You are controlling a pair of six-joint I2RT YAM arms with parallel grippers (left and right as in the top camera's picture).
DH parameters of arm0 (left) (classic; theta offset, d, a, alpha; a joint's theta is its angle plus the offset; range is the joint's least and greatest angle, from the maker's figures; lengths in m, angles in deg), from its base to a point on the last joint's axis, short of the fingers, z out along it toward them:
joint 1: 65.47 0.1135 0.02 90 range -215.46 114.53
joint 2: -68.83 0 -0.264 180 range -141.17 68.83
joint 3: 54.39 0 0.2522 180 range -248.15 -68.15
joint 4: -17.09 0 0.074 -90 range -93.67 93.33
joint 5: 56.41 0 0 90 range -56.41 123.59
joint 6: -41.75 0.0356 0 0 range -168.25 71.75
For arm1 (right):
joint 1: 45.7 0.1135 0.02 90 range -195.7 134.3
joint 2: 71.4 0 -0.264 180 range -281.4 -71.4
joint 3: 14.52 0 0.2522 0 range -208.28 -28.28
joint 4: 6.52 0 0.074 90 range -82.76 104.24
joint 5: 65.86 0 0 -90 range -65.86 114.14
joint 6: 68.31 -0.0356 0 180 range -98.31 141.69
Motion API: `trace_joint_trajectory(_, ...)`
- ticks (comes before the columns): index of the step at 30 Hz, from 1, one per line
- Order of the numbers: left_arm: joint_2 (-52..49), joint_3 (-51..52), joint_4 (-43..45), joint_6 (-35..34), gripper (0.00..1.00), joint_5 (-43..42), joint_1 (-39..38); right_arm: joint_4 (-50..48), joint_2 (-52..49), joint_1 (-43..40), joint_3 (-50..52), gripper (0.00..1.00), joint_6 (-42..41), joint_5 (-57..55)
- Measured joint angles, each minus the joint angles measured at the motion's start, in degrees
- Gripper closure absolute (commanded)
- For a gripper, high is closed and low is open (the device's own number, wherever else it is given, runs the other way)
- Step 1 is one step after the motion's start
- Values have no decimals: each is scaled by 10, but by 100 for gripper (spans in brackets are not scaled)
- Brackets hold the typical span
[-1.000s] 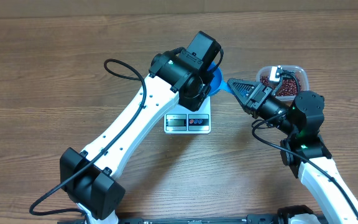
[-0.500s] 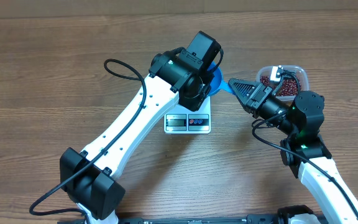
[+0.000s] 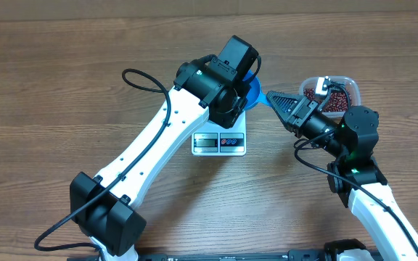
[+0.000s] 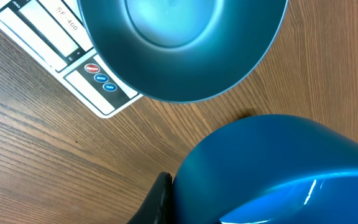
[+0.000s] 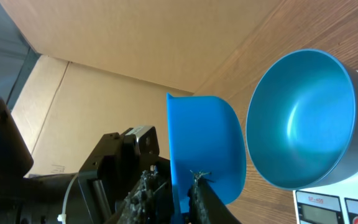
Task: Scoop item into bowl and weigh 150g on scale
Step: 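Close the right gripper on the blue cup's handle beside the left gripper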
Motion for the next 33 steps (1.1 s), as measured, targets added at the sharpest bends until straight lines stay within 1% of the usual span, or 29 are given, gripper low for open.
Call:
trace_joint_trajectory(8,0,0,0,0,96,0,0,1,0,0,0,93,0,0)
trace_joint_trajectory(10,0,0,0,0,96,0,0,0,0,0,0,96,1,0)
trace_joint_trajectory(18,0,0,0,0,95,-2,0,1,0,0,0,96,1,0)
trace_joint_trajectory(19,0,0,0,0,87,-2,0,0,0,0,0,96,1,0)
trace_joint_trajectory(20,0,0,0,2,75,-2,0,0,0,0,0,96,1,0)
trace_joint_trajectory(21,0,0,-1,2,49,-2,0,0,0,0,0,96,1,0)
trace_joint_trajectory(22,0,0,0,3,20,-2,0,0,0,0,0,96,1,0)
trace_joint_trajectory(23,0,0,1,1,1,-2,0,0,0,0,0,96,1,0)
trace_joint_trajectory(33,0,0,-3,2,0,-2,0,0,0,0,0,96,1,0)
